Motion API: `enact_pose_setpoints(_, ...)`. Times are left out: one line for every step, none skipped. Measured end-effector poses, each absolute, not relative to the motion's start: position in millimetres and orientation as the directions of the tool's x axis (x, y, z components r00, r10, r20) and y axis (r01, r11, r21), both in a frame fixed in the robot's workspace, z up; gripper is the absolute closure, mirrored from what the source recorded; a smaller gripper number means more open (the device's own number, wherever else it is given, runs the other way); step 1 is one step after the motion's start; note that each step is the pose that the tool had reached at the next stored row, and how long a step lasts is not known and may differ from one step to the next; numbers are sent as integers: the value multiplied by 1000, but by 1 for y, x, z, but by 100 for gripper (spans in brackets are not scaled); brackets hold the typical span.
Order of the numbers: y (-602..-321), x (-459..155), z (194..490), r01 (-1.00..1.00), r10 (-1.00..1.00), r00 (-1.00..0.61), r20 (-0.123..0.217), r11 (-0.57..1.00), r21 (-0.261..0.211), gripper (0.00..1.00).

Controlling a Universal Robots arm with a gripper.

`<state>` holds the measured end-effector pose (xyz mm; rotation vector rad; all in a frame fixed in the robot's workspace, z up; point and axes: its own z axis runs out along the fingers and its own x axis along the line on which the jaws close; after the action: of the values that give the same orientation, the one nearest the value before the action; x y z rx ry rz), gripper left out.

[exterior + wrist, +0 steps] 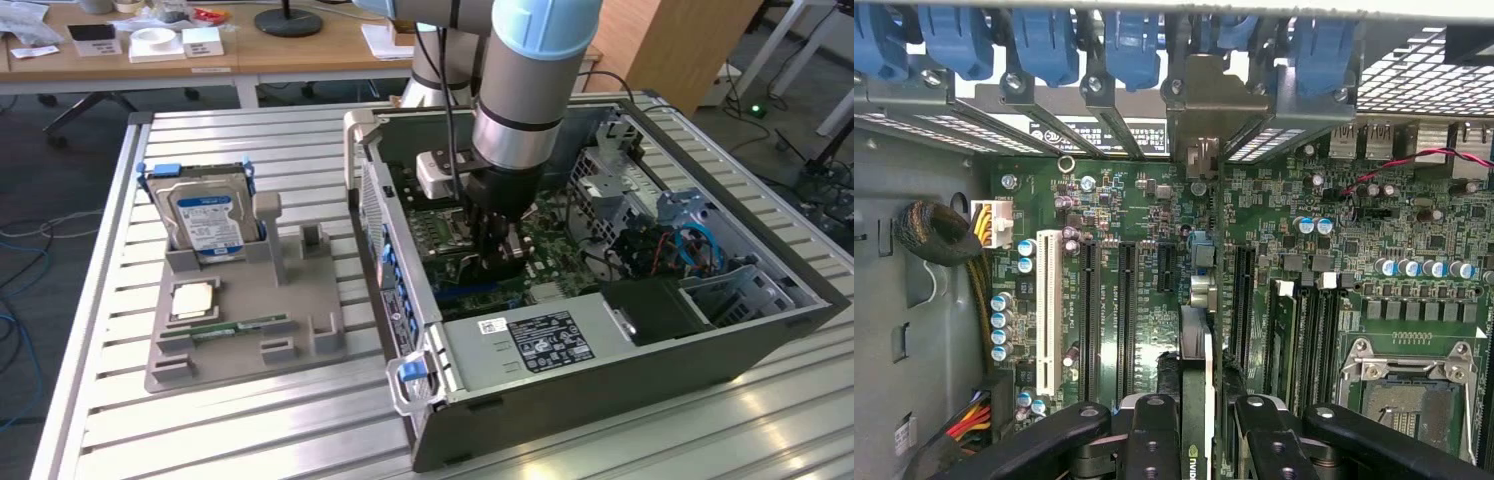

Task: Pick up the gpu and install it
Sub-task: 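Insert the gpu into the slot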

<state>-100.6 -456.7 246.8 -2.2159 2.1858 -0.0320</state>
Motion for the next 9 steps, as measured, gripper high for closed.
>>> enact_pose_setpoints(-457, -101, 247, -999, -1000, 14, -6, -14, -35, 74)
enact_pose_setpoints(-457, -101, 247, -999, -1000, 14, -6, -14, -35, 74)
enact_pose_setpoints(-456, -101, 247, -999, -1000, 14, -6, -14, -35, 74)
enact_pose_setpoints(-456, -101, 247, -999, -1000, 14, -6, -14, -35, 74)
enact_pose_setpoints(-456, -101, 247, -999, -1000, 14, -6, -14, -35, 74)
enact_pose_setpoints(-456, -101, 247, -999, -1000, 14, -6, -14, -35, 74)
enact_pose_setpoints(-456, -101, 247, -999, -1000, 14, -6, -14, -35, 74)
enact_pose_setpoints(-456, -101, 247, -999, -1000, 14, -6, -14, -35, 74)
enact_pose_setpoints(-456, -101, 247, -999, -1000, 14, -6, -14, -35, 74)
